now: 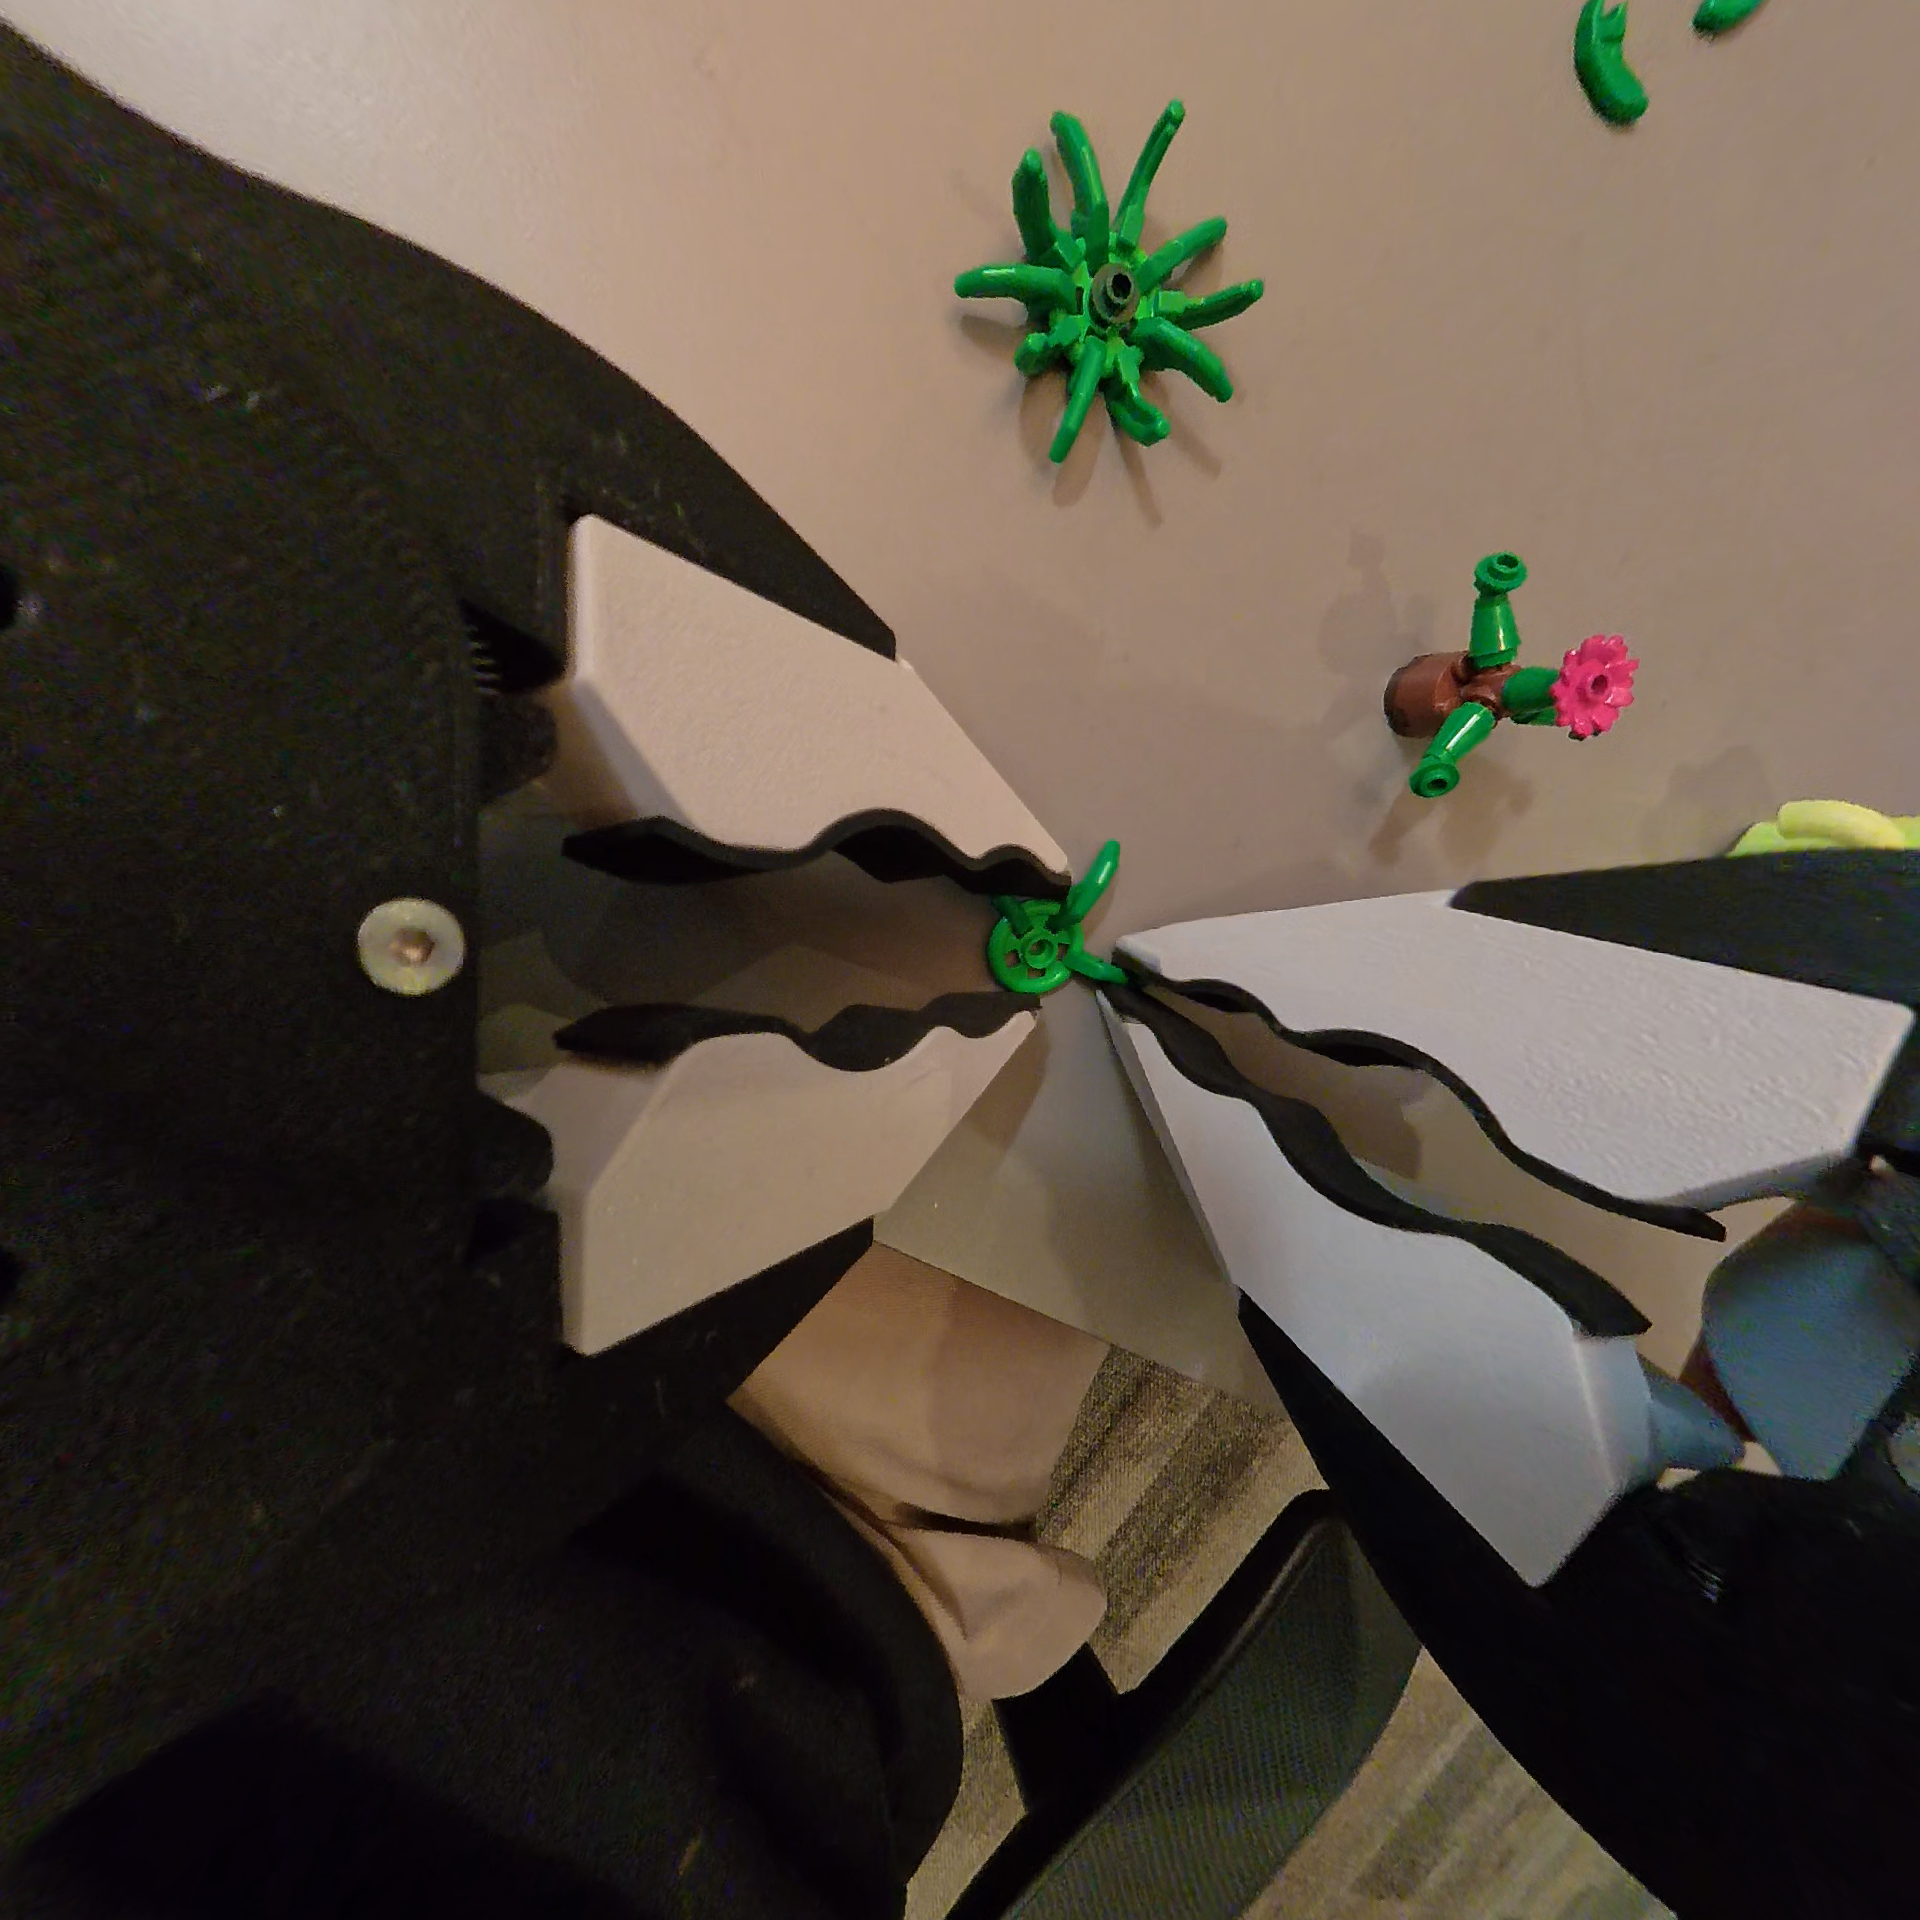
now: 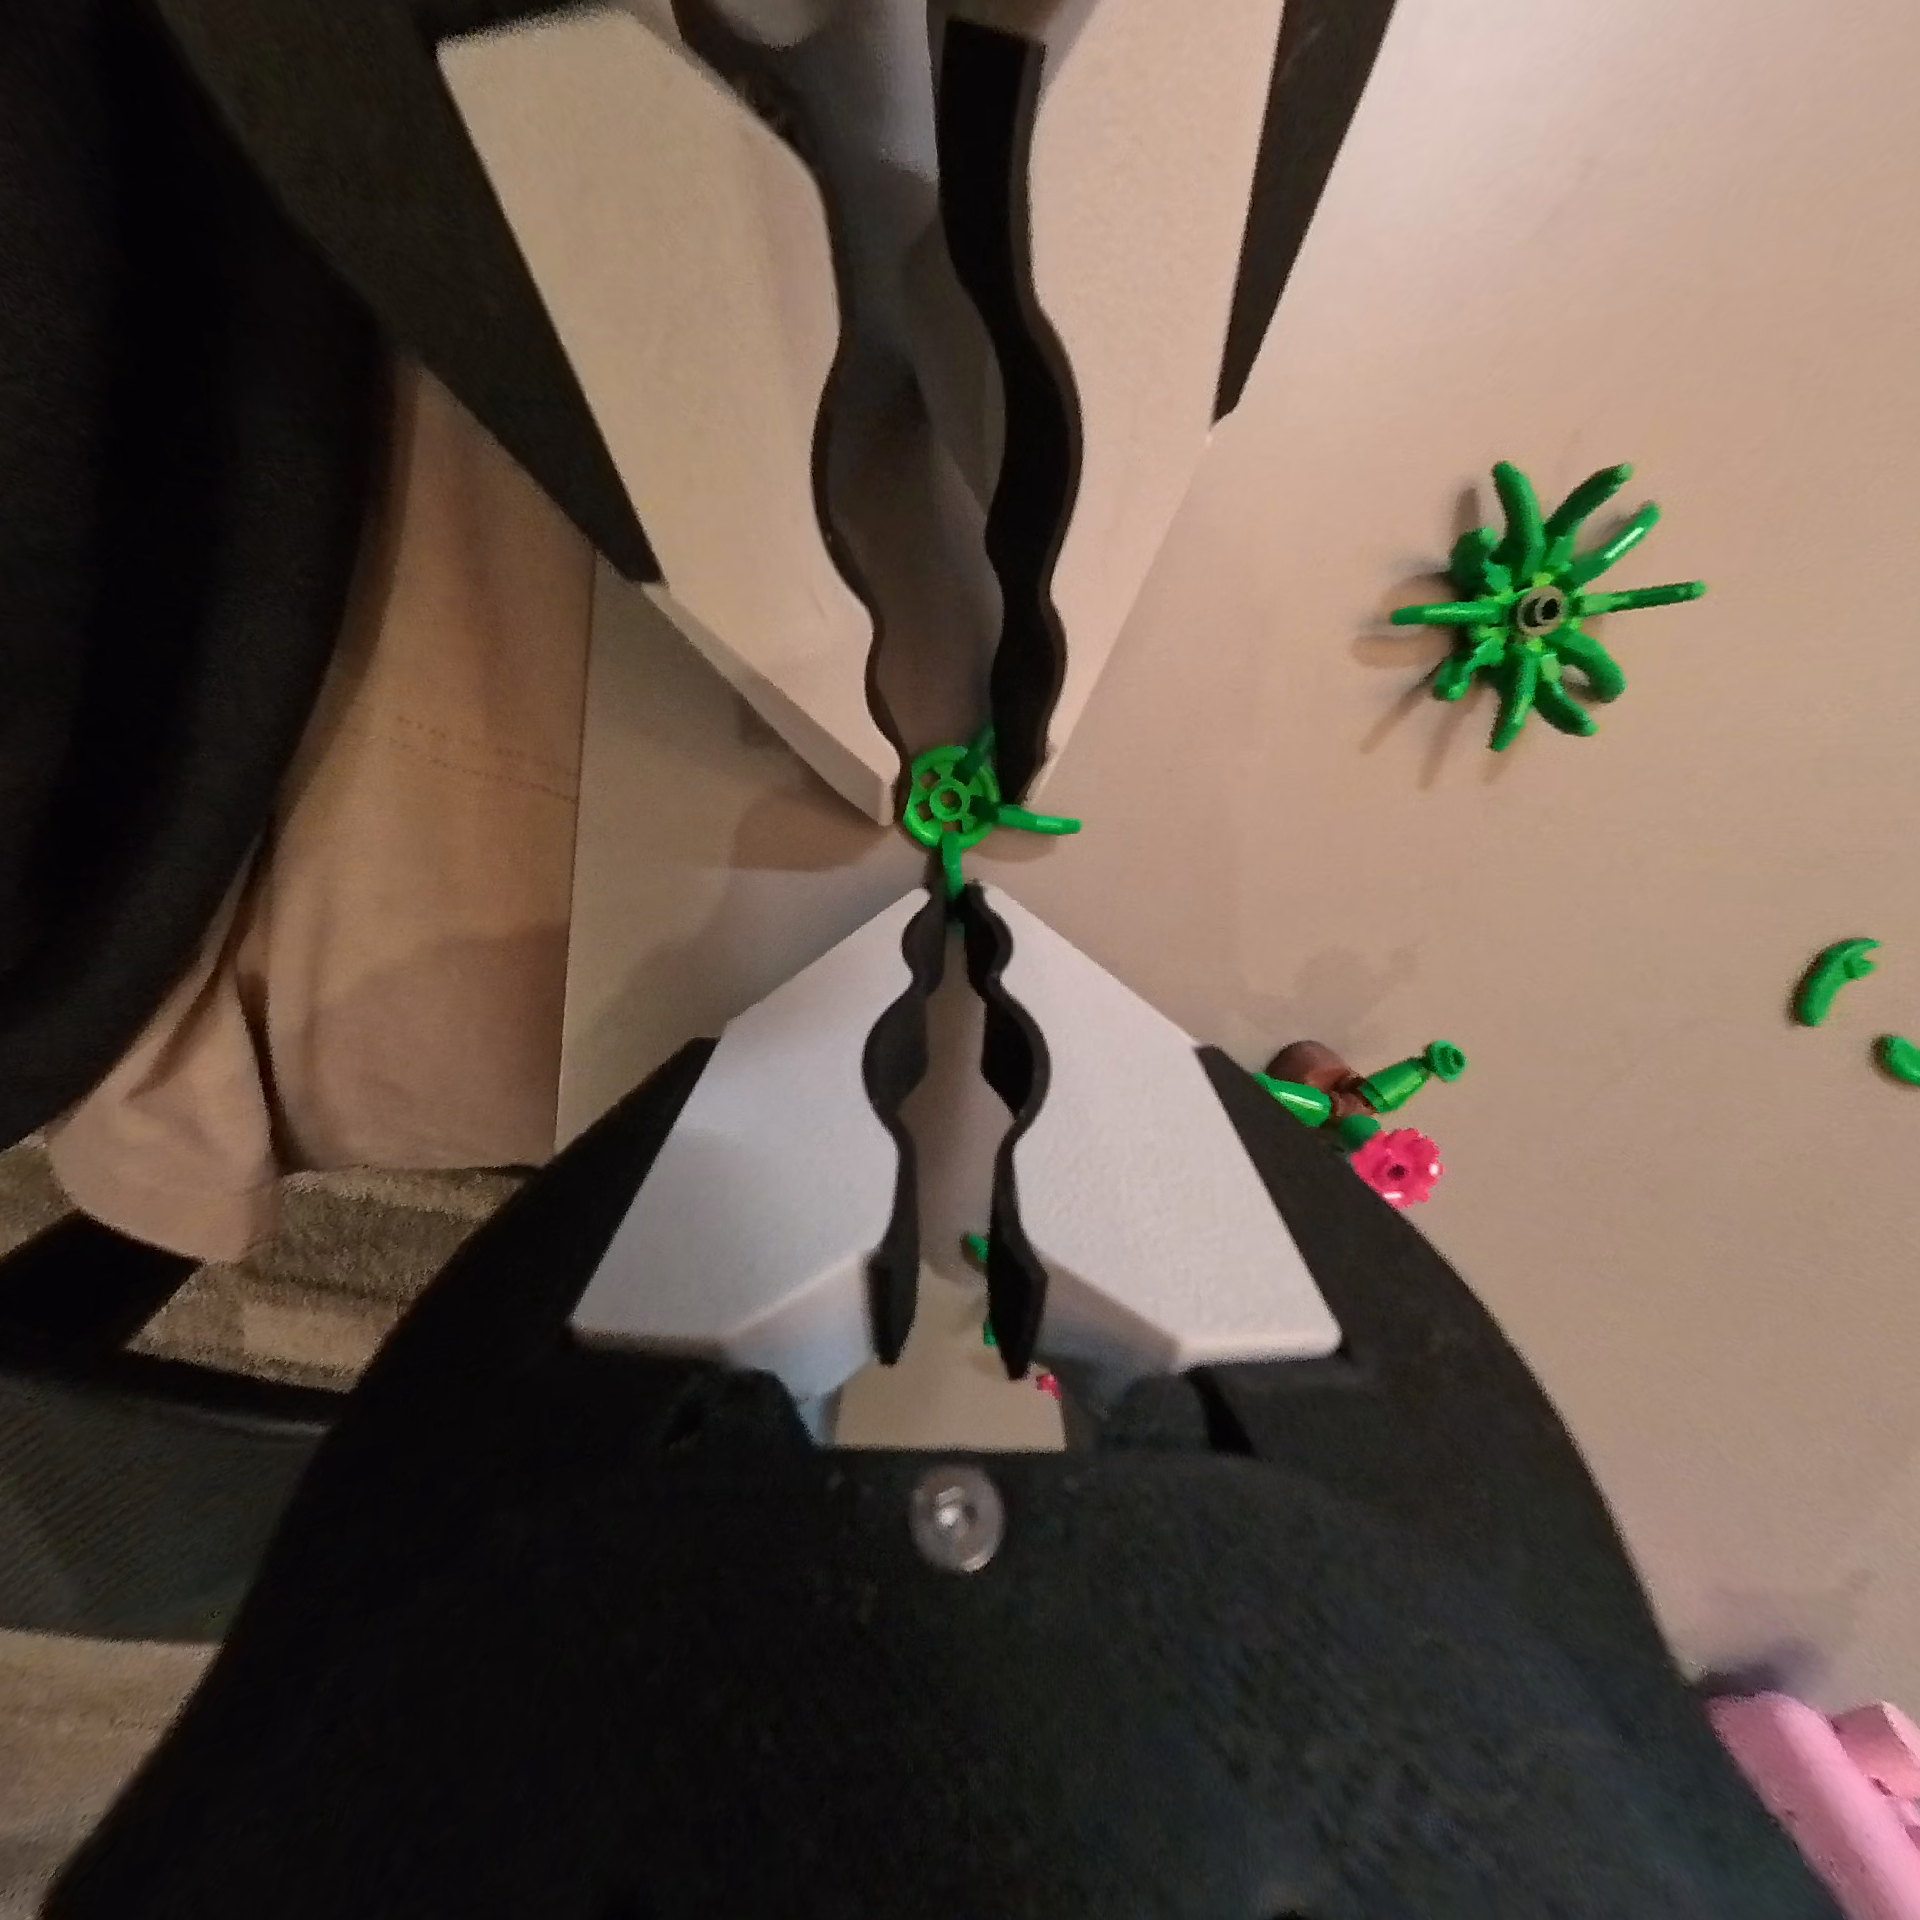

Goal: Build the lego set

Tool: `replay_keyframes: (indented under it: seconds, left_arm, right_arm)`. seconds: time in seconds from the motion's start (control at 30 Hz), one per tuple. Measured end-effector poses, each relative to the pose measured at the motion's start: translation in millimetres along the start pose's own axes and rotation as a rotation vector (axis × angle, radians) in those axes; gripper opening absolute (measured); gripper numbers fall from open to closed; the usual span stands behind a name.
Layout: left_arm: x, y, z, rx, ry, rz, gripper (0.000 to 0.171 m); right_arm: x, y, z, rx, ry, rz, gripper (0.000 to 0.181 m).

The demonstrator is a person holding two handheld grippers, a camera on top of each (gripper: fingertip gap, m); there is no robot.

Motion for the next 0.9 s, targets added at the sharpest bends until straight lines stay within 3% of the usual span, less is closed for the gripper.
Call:
replay_keyframes:
  seconds: [0.5,0.9]
  left_arm:
    - [0,0,0,0.003,0.002,0.0,0.017]
    - [0,0,-1,0.004,0.002,0.0,0.017]
  right_arm:
    - [6,13,-5,0.014,0.054,0.196,0.005]
    - [6,13,-5,0.025,0.037,0.204,0.001]
Point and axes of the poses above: each gripper's, where its closed fingertips meet, x back along the fingers, y out of its underside, z = x × y across the jaws, the point moved 9 cm from there along x, back along the fingers, and after that the axes turned 12 degrees about z, right-handed, at the moved point
